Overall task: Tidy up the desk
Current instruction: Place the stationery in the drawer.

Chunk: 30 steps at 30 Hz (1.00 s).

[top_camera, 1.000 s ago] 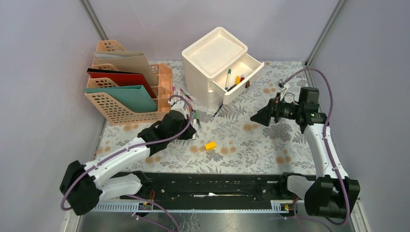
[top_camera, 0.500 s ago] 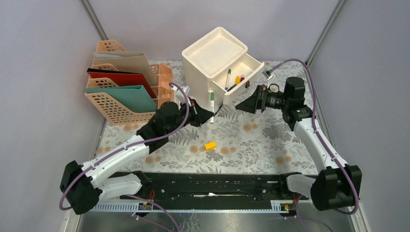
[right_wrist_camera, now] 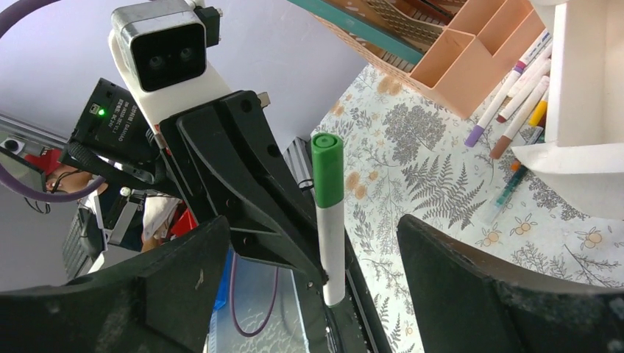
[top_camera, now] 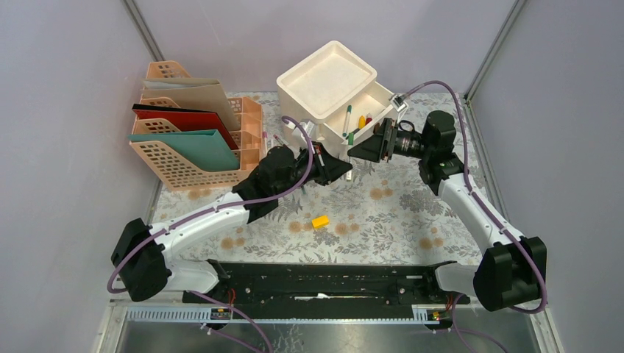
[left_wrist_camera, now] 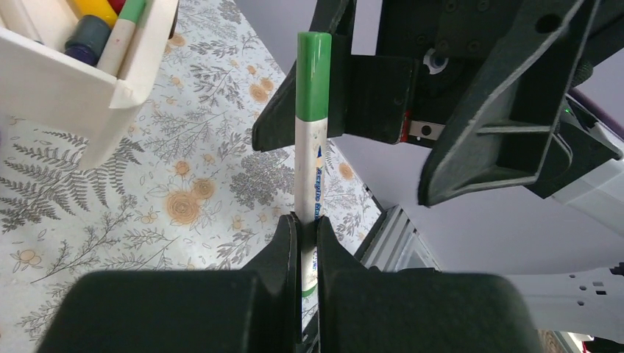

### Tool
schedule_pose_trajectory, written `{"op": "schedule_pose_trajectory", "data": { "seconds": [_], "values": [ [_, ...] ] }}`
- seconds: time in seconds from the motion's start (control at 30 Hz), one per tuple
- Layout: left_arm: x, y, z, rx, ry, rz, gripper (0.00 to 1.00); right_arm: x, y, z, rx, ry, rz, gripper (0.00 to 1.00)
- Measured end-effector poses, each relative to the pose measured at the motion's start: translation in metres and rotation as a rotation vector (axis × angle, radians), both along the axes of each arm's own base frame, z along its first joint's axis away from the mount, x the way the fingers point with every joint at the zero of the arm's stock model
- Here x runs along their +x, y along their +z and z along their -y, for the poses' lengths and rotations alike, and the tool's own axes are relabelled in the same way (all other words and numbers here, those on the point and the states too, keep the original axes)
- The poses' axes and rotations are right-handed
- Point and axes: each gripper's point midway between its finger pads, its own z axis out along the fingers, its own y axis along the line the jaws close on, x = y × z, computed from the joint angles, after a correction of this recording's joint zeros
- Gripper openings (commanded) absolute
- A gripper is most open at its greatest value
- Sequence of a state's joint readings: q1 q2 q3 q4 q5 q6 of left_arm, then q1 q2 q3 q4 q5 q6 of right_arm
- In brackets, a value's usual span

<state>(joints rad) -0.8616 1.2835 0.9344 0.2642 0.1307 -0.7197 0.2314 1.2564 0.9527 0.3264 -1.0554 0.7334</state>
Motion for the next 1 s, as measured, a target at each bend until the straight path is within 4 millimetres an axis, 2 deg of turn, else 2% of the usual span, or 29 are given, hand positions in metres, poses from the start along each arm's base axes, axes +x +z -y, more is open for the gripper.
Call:
{"op": "schedule_pose_trajectory", "data": {
  "seconds": [0.23,0.3,0.47,0.5,0.7,0.77,0.9,1.0],
  "values": [
    [-0.002,0.006,0.003,-0.024,-0.008,0.002,0.0,0.0,0.001,-0.003,0.002,0.009,-0.006,0.55],
    [-0.002,0.006,0.004,-0.025,-0.008,0.002,0.0,0.0,0.003,-0.004,0.004,0.012,-0.003,0.51],
    [-0.002,0.006,0.004,-0.027,-0.009,-0.002,0.0,0.001,0.009,-0.008,0.009,0.024,0.014,0.49],
    [-0.003,0.006,0.004,-0.029,-0.01,-0.002,0.0,0.0,0.01,-0.009,0.009,0.026,0.017,0.45],
    [-0.005,0.009,0.007,-0.043,-0.026,0.004,0.01,0.004,0.004,-0.011,-0.005,0.023,0.025,0.08],
    [-0.005,0.009,0.007,-0.047,-0.025,-0.006,0.17,0.006,0.002,-0.011,-0.012,0.017,0.035,0.0],
    [-0.004,0.01,0.005,-0.047,-0.017,-0.005,0.53,0.006,0.006,-0.013,-0.03,0.031,0.052,0.0],
    [-0.006,0.01,-0.004,-0.026,0.008,0.002,0.79,0.01,0.017,-0.017,-0.048,0.044,0.088,0.0]
  ]
}}
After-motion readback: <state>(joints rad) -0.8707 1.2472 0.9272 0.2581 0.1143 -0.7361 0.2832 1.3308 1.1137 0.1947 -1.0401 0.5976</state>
